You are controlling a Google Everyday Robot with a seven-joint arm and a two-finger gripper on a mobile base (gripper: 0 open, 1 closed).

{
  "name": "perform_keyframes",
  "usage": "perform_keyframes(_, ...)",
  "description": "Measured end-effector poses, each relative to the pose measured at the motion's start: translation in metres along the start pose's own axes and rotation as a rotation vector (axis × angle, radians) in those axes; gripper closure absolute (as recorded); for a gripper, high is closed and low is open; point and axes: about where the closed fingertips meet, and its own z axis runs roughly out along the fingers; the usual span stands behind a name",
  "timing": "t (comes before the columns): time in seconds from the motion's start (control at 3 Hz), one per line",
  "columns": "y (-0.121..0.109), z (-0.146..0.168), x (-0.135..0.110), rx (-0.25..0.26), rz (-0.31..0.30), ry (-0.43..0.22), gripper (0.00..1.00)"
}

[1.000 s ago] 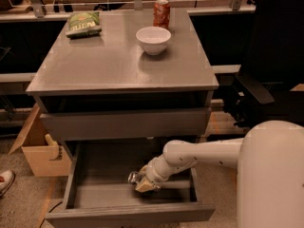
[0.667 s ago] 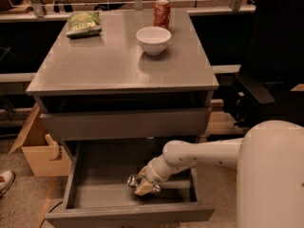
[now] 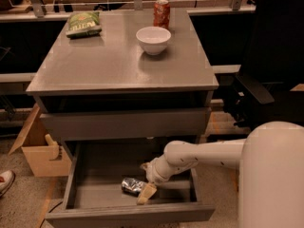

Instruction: Place redbull can into middle drawer

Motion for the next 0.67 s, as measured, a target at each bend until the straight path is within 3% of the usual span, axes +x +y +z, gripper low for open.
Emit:
perform_keyframes(0.33, -0.008, -0.023, 0.012, 0.047, 0.025, -0.003, 0.0)
perform_keyframes(0.67, -0.021, -0.062, 0.03, 0.136, 0.057, 0.0, 0.0)
